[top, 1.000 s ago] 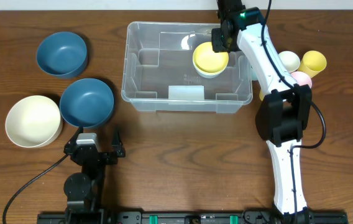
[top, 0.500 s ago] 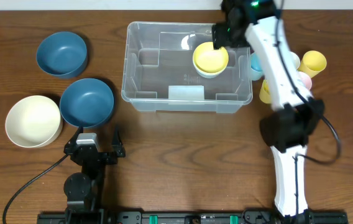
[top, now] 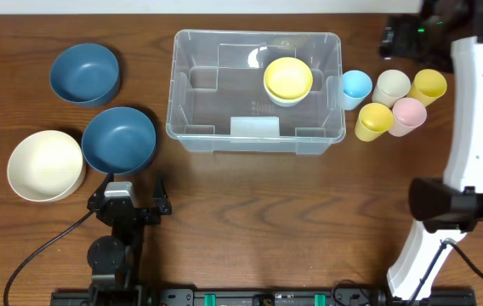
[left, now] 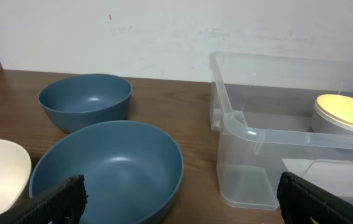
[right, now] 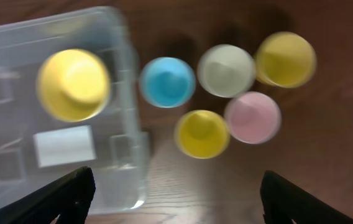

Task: Pack container
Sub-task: 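Grasp the pink cup rim with the right gripper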

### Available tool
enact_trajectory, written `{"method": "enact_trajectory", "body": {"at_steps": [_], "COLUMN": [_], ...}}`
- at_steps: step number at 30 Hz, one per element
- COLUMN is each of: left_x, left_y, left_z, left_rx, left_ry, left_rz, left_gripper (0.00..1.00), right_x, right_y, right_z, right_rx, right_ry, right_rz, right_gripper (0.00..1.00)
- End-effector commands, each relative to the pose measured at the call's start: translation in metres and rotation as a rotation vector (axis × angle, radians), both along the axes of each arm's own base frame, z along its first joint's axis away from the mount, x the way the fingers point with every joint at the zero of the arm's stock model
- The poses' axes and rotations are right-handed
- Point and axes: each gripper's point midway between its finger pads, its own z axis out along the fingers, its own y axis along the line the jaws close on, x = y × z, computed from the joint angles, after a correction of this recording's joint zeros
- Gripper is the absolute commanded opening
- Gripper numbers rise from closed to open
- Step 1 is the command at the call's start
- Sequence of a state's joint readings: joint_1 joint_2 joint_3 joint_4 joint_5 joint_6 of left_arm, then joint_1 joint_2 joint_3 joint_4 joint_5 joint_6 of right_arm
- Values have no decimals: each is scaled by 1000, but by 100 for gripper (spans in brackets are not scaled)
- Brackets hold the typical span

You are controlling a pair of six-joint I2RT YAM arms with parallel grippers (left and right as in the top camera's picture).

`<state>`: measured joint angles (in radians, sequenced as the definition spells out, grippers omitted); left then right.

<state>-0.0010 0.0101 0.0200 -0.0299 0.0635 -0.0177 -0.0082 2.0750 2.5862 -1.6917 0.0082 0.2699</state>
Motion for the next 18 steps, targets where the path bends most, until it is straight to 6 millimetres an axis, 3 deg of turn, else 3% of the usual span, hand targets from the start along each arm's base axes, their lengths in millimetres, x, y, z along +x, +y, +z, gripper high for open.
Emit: {"method": "enact_trajectory", "body": {"at_steps": [1, 11, 15, 18], "left_x": [-1, -1, -1, -1], "left_y": [0, 0, 0, 0], "left_z": [-15, -15, -15, -15], "left_rx": [13, 13, 13, 13], "left_ry": [46, 46, 46, 46], "left_rz": [-2, -2, -2, -2], "left_gripper": [98, 98, 98, 98], "right_x": [-6, -60, -65, -61], "right_y": [-29, -130, -148, -149], "right_z": [-14, -86, -108, -125], "right_rx": [61, 124, 137, 144], "right_ry": [54, 304, 328, 330], "right_rz": [-97, -379, -425, -425], "right_gripper": [86, 85, 84, 79]}}
